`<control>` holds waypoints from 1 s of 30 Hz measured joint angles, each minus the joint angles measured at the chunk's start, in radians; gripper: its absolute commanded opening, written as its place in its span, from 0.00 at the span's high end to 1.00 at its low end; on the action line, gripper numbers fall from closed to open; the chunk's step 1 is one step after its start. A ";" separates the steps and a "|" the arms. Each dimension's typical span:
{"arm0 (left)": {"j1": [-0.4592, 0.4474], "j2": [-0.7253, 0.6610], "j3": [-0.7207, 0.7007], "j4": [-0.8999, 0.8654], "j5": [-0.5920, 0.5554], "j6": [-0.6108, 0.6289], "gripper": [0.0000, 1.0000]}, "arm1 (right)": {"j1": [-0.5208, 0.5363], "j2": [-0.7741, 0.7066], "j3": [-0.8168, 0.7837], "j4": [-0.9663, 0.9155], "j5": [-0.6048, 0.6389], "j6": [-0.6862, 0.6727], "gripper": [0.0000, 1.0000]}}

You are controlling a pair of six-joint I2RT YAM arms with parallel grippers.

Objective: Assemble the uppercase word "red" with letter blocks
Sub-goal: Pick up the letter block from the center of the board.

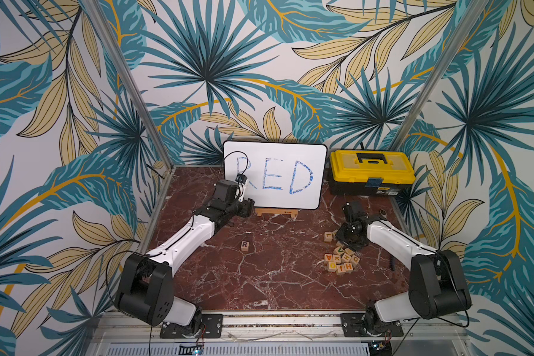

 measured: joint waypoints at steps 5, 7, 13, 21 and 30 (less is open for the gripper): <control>0.000 0.000 0.000 0.000 0.000 0.000 0.36 | 0.000 0.017 0.000 0.004 -0.004 0.000 0.56; 0.000 0.000 0.000 0.000 0.000 0.000 0.36 | 0.001 0.030 0.005 0.004 -0.005 0.000 0.56; 0.000 0.000 0.000 0.000 -0.001 0.001 0.36 | 0.003 0.056 0.016 0.005 -0.008 0.000 0.56; 0.000 0.000 0.000 0.000 0.000 0.008 0.36 | 0.008 0.072 0.016 0.008 -0.008 0.000 0.59; 0.000 0.000 0.000 0.000 0.000 0.008 0.36 | 0.008 0.072 0.018 0.003 -0.006 -0.012 0.64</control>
